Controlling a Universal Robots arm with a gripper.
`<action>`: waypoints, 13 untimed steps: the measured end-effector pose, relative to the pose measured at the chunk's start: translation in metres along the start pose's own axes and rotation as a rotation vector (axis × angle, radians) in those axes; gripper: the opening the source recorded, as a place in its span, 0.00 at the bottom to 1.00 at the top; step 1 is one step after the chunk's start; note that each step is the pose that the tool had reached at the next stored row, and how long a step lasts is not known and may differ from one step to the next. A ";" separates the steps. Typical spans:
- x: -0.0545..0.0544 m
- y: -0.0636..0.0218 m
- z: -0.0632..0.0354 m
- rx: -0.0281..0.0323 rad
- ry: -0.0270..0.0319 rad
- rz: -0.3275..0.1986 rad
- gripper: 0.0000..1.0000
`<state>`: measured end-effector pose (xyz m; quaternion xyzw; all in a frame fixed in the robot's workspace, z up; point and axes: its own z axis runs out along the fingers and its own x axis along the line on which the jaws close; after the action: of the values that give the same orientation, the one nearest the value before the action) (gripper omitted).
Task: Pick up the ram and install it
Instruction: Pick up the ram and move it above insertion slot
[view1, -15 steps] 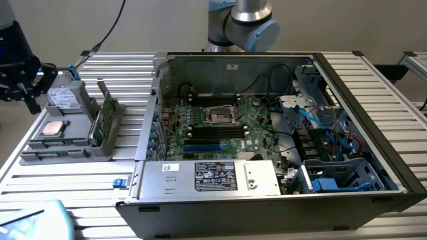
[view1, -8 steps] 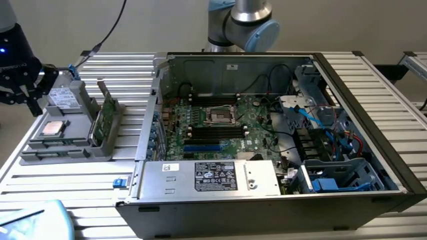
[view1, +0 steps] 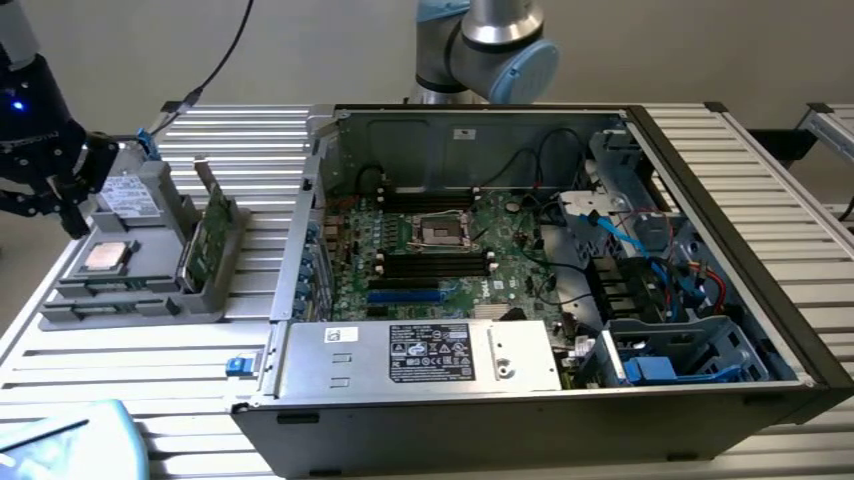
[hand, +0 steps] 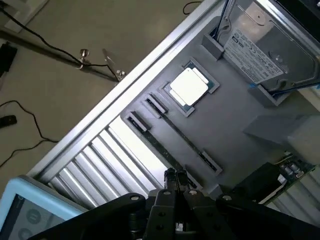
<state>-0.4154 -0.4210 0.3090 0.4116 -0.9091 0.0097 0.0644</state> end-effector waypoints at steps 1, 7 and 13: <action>0.000 0.0000 0.0008 0.0022 0.0007 -0.018 0.11; -0.001 -0.0002 0.0060 0.0160 0.0045 -0.127 0.11; -0.001 -0.0004 0.0110 0.0296 0.0083 -0.235 0.11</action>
<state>-0.4154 -0.4211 0.2979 0.5160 -0.8541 0.0172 0.0628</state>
